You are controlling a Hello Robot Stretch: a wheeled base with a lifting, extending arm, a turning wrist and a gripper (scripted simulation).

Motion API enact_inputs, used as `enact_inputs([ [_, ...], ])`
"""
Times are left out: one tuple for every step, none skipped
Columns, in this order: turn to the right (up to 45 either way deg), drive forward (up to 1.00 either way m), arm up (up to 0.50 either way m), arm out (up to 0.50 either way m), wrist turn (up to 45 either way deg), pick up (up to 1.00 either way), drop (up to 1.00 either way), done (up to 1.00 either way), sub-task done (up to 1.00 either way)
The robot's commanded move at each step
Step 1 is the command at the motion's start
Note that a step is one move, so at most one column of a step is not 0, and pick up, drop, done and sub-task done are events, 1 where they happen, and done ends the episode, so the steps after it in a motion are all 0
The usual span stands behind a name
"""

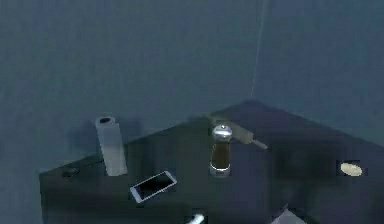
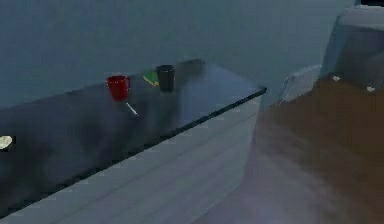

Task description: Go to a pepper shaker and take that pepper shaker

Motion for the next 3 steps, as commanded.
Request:
enact_inputs([
  [-45.0, 0.0, 0.0, 0.0, 0.0, 0.0, 0.0, 0.0, 0.0],
  [-30.0, 0.0, 0.0, 0.0, 0.0, 0.0, 0.0, 0.0, 0.0],
  [0.0, 0.0, 0.5, 0.0, 0.0, 0.0, 0.0, 0.0, 0.0],
])
